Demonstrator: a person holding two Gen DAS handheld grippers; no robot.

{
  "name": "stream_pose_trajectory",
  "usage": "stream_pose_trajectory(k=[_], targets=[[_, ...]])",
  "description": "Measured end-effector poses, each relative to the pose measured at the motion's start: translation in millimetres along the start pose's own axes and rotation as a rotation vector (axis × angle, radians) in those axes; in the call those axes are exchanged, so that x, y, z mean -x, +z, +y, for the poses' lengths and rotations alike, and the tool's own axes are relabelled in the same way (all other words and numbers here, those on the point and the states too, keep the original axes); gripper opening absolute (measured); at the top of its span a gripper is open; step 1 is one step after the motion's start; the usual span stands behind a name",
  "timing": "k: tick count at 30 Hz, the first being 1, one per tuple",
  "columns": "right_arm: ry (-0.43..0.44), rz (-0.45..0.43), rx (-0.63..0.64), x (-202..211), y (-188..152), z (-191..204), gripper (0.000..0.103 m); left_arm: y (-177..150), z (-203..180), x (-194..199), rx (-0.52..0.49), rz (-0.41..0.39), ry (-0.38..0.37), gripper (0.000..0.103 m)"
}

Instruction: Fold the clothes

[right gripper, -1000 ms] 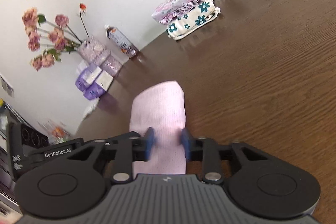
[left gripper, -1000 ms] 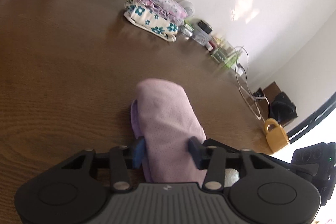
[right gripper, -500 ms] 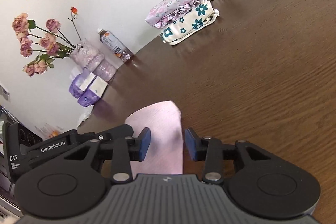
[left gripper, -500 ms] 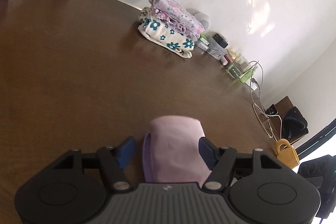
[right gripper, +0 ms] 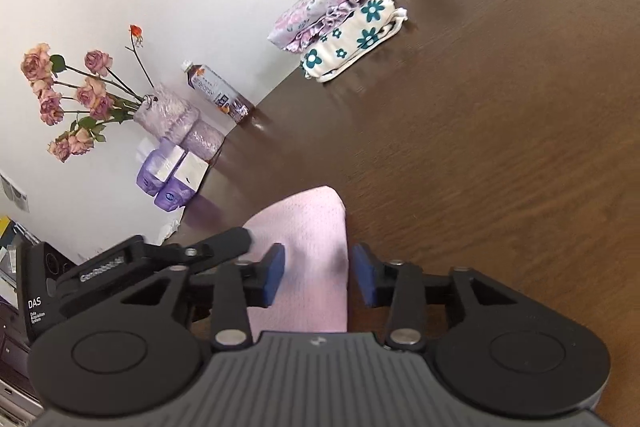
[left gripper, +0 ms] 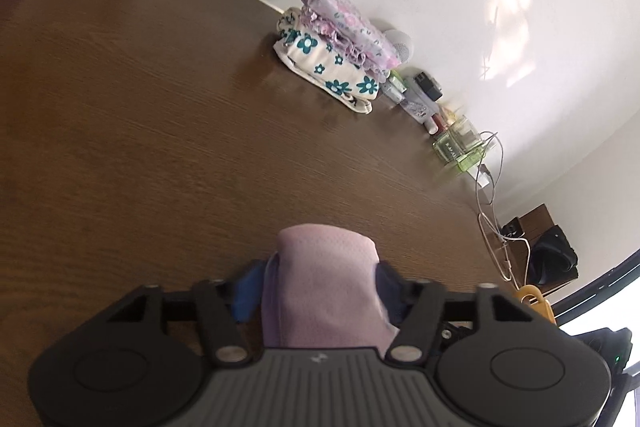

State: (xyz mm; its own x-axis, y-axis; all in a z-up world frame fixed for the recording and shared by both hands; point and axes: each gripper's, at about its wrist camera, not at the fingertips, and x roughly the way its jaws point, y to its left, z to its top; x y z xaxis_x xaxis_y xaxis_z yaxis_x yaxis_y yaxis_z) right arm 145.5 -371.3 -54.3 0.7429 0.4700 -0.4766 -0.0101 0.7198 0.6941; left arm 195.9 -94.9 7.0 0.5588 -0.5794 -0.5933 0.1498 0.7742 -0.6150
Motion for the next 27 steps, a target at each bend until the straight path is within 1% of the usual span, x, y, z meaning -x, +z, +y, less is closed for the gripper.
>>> stream_pose_trajectory(k=[2, 5, 8, 10, 11, 12, 13, 14, 15, 16, 17, 19, 20, 21, 22, 23, 24, 25, 26, 27], targets=[[-0.013, -0.007, 0.012, 11, -7, 0, 0.040, -5, -2, 8, -0.027, 0.013, -0.009, 0.063], [-0.015, -0.007, 0.012, 23, -19, 0, 0.040, -16, -7, 17, -0.065, 0.056, -0.030, 0.063], [-0.006, 0.000, 0.009, 25, -26, -1, 0.040, -29, -10, 17, -0.084, 0.104, -0.038, 0.063], [0.001, 0.006, 0.006, 25, -29, -1, 0.032, -35, -10, 16, -0.077, 0.112, -0.036, 0.059], [0.005, 0.009, 0.005, 25, -30, -1, 0.025, -36, -10, 16, -0.074, 0.104, -0.037, 0.057], [0.007, 0.010, 0.006, 25, -32, -1, 0.024, -37, -10, 17, -0.076, 0.101, -0.041, 0.048], [0.005, 0.006, 0.010, 27, -33, 0, 0.025, -39, -10, 18, -0.077, 0.098, -0.044, 0.045], [0.003, 0.001, 0.014, 30, -33, 1, 0.025, -40, -10, 20, -0.075, 0.096, -0.045, 0.046], [0.001, -0.003, 0.018, 32, -34, 2, 0.029, -40, -10, 22, -0.073, 0.093, -0.047, 0.052], [-0.001, -0.007, 0.022, 34, -35, 3, 0.030, -41, -9, 24, -0.070, 0.090, -0.048, 0.058], [-0.003, -0.011, 0.026, 36, -36, 4, 0.030, -43, -9, 27, -0.064, 0.087, -0.049, 0.066], [-0.008, -0.016, 0.034, 39, -38, 6, 0.030, -45, -9, 29, -0.080, 0.089, -0.059, 0.065], [-0.012, -0.010, 0.036, 38, -40, 5, 0.030, -47, -10, 29, -0.094, 0.094, -0.064, 0.062], [-0.017, -0.005, 0.038, 37, -41, 5, 0.027, -49, -11, 29, -0.108, 0.098, -0.070, 0.051], [-0.018, -0.001, 0.037, 36, -43, 5, 0.026, -51, -12, 29, -0.119, 0.102, -0.071, 0.046], [-0.014, 0.000, 0.031, 36, -44, 5, 0.026, -53, -13, 29, -0.126, 0.106, -0.068, 0.045], [-0.013, -0.001, 0.030, 37, -45, 6, 0.027, -55, -13, 30, -0.126, 0.106, -0.066, 0.045], [-0.017, -0.005, 0.035, 40, -46, 7, 0.030, -56, -12, 32, -0.122, 0.106, -0.067, 0.047], [-0.021, -0.009, 0.041, 43, -47, 8, 0.038, -56, -11, 35, -0.118, 0.105, -0.071, 0.052], [-0.026, -0.013, 0.047, 46, -48, 9, 0.040, -57, -10, 37, -0.115, 0.105, -0.075, 0.058]])
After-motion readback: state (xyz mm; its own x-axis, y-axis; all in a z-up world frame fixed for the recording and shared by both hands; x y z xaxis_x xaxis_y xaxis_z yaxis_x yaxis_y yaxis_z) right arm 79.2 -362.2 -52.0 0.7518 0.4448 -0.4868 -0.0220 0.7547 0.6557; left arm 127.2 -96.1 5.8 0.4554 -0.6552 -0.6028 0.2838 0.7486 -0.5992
